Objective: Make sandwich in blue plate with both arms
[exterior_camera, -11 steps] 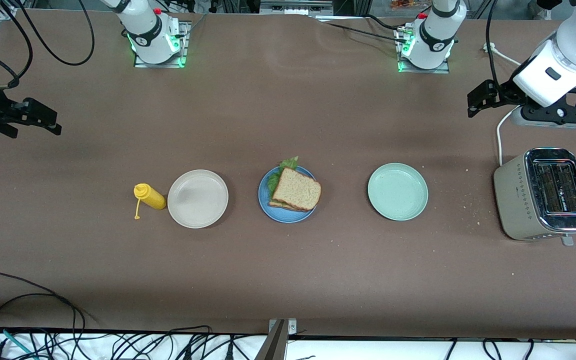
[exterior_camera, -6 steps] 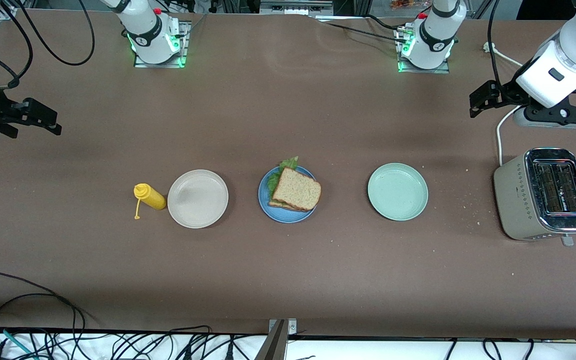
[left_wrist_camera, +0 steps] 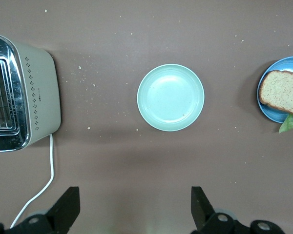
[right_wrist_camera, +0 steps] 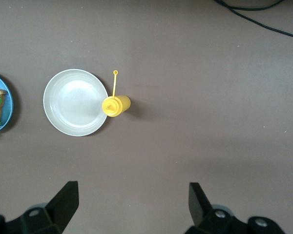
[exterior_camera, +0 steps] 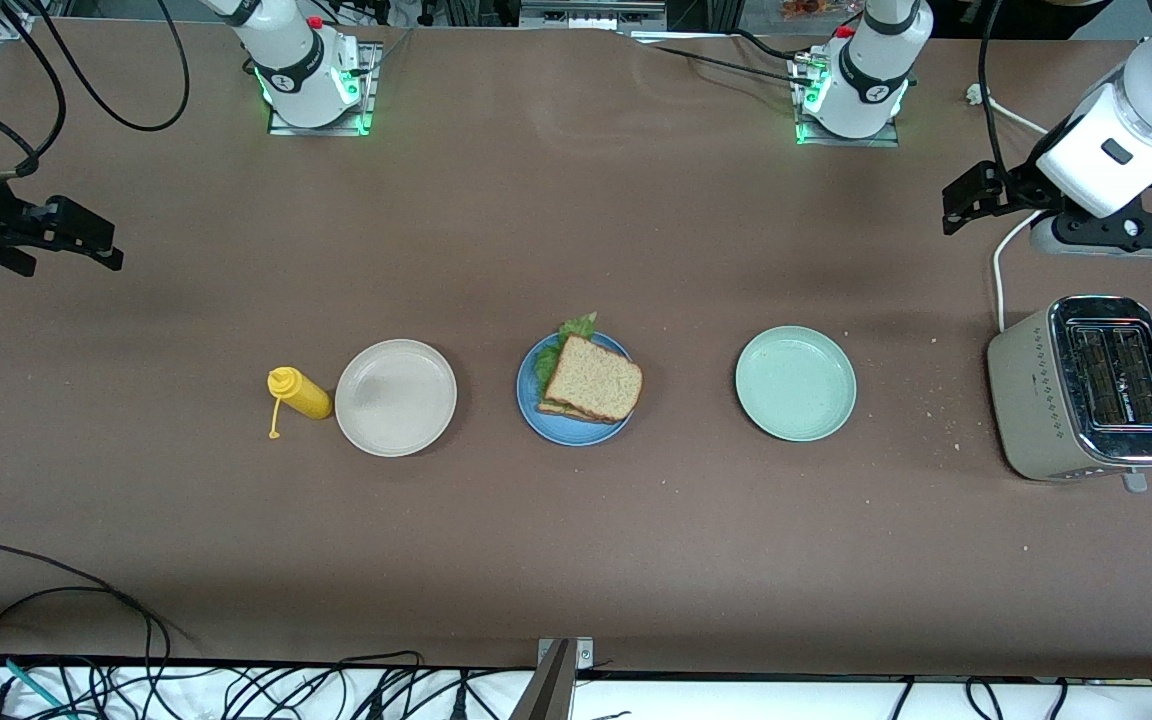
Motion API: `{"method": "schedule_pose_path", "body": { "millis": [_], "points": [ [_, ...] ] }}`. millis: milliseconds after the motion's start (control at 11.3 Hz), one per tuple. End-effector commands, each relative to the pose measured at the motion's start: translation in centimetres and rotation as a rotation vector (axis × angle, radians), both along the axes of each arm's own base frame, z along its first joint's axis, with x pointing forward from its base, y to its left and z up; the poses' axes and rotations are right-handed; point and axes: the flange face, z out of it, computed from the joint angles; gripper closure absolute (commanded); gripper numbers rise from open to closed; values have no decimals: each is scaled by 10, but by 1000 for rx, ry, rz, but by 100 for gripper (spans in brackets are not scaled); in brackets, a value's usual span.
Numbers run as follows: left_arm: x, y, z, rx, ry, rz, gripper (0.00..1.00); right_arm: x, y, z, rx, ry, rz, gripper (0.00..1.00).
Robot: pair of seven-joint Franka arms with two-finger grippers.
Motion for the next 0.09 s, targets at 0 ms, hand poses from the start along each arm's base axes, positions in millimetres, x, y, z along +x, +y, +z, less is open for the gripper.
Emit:
{"method": "schedule_pose_path", "body": {
  "millis": [0],
  "points": [
    [-2, 2, 3, -5, 6, 2, 0, 0, -1, 6, -15, 6, -13, 0]
  ]
}}
